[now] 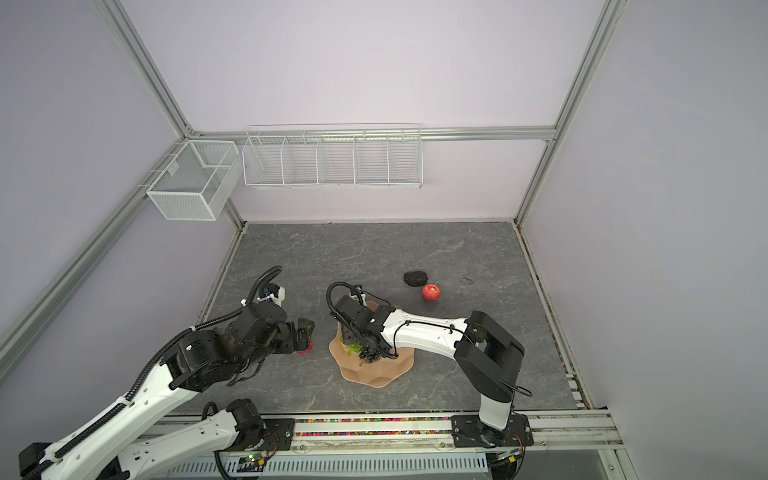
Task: Place and organize the fake fruits in the fruit bowl
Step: 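Grasp the green grapes with the right gripper and place them in the bowl, then grasp the dark red apple with the left gripper while the right releases grapes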
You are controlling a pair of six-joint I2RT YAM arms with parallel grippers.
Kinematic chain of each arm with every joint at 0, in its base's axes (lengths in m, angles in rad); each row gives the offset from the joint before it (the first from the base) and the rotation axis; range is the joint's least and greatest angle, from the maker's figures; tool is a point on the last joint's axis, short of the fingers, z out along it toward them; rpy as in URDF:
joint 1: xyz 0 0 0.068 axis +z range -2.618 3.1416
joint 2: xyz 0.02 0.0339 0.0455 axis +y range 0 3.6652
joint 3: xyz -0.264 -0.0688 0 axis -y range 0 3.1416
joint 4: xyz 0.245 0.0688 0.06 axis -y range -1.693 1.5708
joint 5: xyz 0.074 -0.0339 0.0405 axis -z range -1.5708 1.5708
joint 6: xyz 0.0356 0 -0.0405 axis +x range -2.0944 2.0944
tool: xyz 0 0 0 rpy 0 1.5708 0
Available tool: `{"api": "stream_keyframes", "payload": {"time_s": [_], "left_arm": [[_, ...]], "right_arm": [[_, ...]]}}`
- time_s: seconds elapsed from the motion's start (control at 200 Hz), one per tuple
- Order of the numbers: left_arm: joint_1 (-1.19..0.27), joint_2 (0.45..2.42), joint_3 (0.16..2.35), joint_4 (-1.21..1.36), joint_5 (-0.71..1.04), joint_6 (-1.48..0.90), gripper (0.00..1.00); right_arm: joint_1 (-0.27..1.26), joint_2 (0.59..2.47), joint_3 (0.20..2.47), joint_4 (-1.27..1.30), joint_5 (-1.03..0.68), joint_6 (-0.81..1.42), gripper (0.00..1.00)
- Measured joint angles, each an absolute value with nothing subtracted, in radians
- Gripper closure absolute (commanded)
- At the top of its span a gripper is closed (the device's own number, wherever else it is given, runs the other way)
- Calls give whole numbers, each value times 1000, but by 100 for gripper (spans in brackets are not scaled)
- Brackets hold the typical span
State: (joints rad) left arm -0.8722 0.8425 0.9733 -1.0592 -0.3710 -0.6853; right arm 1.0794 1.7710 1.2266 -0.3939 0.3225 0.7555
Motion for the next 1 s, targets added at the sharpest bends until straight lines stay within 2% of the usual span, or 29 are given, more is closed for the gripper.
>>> {"api": "stream_keyframes", "payload": {"time_s": [0.13, 0.3, 0.4, 0.535, 0.7, 1.0], "left_arm": [[-803, 869, 904, -1044, -346, -690, 2], [-743, 976, 834, -984, -270, -705, 3], [-730, 1023, 773, -937, -247, -722, 4], [-694, 1050, 715, -886, -237, -729, 6], [-634, 1116, 679, -795, -215, -721, 11], [-628, 1262, 677, -693, -186, -694, 15]], "right_arm": [[1095, 1691, 1227, -411, 369, 724, 15], [1122, 1579, 1224, -429, 416, 681, 8], [1142, 1515, 1183, -409, 435, 654, 0], [1186, 1437, 1097, -371, 426, 593, 6], [1231, 1427, 1046, -331, 403, 535, 11], [1248, 1406, 977, -265, 392, 522, 11]]}}
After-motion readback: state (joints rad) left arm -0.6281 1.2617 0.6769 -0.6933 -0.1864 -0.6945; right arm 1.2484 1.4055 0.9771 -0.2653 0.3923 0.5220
